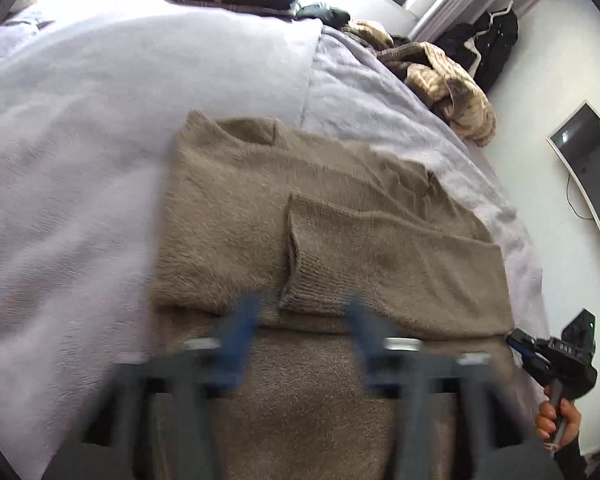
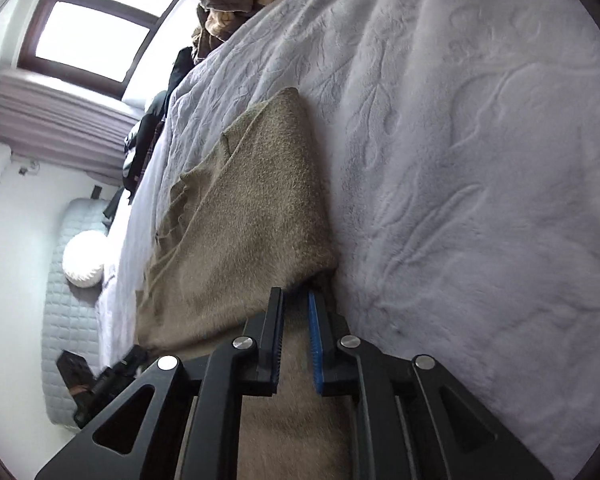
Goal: Fold small clothes
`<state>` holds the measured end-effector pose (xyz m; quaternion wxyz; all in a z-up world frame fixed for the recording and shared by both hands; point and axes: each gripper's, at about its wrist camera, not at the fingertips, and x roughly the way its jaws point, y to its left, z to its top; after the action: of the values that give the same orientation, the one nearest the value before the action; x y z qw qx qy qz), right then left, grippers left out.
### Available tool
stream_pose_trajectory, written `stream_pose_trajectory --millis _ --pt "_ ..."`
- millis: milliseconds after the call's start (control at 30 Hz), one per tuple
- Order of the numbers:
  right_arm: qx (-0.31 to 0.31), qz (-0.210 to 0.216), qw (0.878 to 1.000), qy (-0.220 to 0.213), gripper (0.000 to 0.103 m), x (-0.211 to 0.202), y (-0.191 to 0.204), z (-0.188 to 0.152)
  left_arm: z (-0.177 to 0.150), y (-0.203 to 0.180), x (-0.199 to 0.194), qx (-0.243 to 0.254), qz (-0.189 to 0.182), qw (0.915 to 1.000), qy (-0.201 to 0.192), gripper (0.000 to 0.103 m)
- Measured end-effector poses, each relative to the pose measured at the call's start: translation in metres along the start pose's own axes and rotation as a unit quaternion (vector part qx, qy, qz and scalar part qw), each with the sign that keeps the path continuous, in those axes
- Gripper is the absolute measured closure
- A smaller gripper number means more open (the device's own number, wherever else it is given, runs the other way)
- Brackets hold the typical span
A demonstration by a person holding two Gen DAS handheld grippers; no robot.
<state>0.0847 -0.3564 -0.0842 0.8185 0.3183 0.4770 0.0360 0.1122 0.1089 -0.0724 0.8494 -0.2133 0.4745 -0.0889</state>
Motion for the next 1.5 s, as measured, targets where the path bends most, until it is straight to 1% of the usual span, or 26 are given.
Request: stream_pose_trajectory --millis 33,67,100,133,267,367,433,533,567,600,667,700,733,833,867,900,1000,1067,1100,1200,1267,1300,1333,1367,1400,1500 --pt "-0.007 -0.006 1.000 -0.007 0.071 -0.006 -0.001 0.000 0.000 -0.001 -0.006 0.003 0.003 0.9999 -0.012 0.029" --pt "-0.010 -0.006 1.000 -0.015 0.067 -0.011 -0.002 0.000 0.002 -0.003 -0.010 0.010 0.013 0.9997 -0.017 0.029" --pt "-0.010 -0.004 1.000 -0.022 0.059 -0.016 -0.003 0.002 0.003 -0.004 -0.012 0.014 0.017 0.9996 -0.018 0.029" --pt "-0.008 -0.002 1.000 -0.030 0.054 -0.020 -0.005 0.004 0.004 -0.006 -0.013 0.018 0.019 0.9995 -0.018 0.029" --pt "0.007 -0.005 0.999 -0.038 0.054 -0.017 -0.006 0.016 0.014 -0.013 -0.006 0.025 0.032 0.9991 -0.013 0.029" --pt "-0.011 -0.029 0.999 -0.042 0.054 -0.010 0.005 0.030 0.023 -0.025 0.000 0.034 0.030 0.9989 -0.015 0.029" --pt "-0.021 -0.044 0.998 -0.043 0.054 -0.002 0.013 0.043 0.029 -0.036 0.007 0.053 0.037 0.9978 -0.018 0.029" --pt "-0.019 -0.048 0.998 -0.031 0.054 0.014 0.014 0.061 0.036 -0.046 0.019 0.065 0.050 0.9965 -0.017 0.029" --pt "-0.016 -0.049 0.998 -0.022 0.054 0.023 0.012 0.066 0.038 -0.047 0.024 0.062 0.052 0.9966 -0.013 0.029" --pt "-0.008 -0.044 0.999 -0.003 0.054 0.035 0.008 0.072 0.039 -0.045 0.029 0.058 0.054 0.9968 -0.008 0.029" --pt "0.008 -0.032 0.999 0.012 0.056 0.047 0.002 0.075 0.039 -0.040 0.039 0.047 0.061 0.9970 0.005 0.029" --pt "0.011 -0.017 1.000 0.013 0.079 0.049 0.001 0.074 0.038 -0.036 0.042 0.042 0.065 0.9969 0.011 0.029" --pt "0.006 0.001 1.000 0.016 0.095 0.048 0.005 0.074 0.036 -0.035 0.043 0.043 0.065 0.9969 0.011 0.029" --pt "-0.062 -0.025 0.998 -0.017 0.095 0.031 0.028 0.070 0.031 -0.034 0.042 0.063 0.072 0.9953 0.008 0.029" --pt "-0.082 -0.044 0.995 -0.023 0.095 0.029 0.033 0.069 0.030 -0.034 0.043 0.070 0.077 0.9945 0.008 0.029" --pt "-0.100 -0.068 0.992 -0.023 0.095 0.031 0.036 0.069 0.028 -0.035 0.045 0.077 0.083 0.9935 0.008 0.029" --pt "-0.128 -0.130 0.983 -0.002 0.093 0.049 0.030 0.066 0.021 -0.038 0.050 0.101 0.100 0.9898 0.007 0.029" --pt "-0.112 -0.125 0.986 -0.011 0.092 0.049 0.024 0.061 0.016 -0.041 0.049 0.118 0.111 0.9868 0.009 0.029" --pt "-0.098 -0.117 0.988 -0.017 0.087 0.044 0.022 0.060 0.015 -0.041 0.047 0.122 0.110 0.9864 0.011 0.029" --pt "-0.077 -0.106 0.991 -0.019 0.086 0.030 0.021 0.050 0.014 -0.041 0.038 0.121 0.081 0.9891 0.020 0.030" --pt "-0.080 -0.102 0.991 -0.023 0.085 0.020 0.023 0.043 0.015 -0.042 0.032 0.117 0.056 0.9911 0.027 0.038" --pt "-0.083 -0.100 0.991 -0.026 0.083 0.015 0.025 0.038 0.015 -0.042 0.031 0.115 0.043 0.9918 0.034 0.052" --pt "-0.087 -0.100 0.991 -0.030 0.083 0.009 0.028 0.033 0.014 -0.042 0.031 0.113 0.034 0.9921 0.044 0.069" --pt "-0.092 -0.097 0.990 -0.033 0.083 0.003 0.032 0.028 0.013 -0.043 0.031 0.114 0.036 0.9917 0.048 0.077" --pt "-0.099 -0.096 0.990 -0.037 0.083 -0.002 0.036 0.024 0.013 -0.044 0.030 0.118 0.040 0.9910 0.048 0.098" --pt "-0.122 -0.096 0.987 -0.048 0.083 -0.009 0.048 0.017 0.013 -0.043 0.022 0.110 0.027 0.9925 0.046 0.099"
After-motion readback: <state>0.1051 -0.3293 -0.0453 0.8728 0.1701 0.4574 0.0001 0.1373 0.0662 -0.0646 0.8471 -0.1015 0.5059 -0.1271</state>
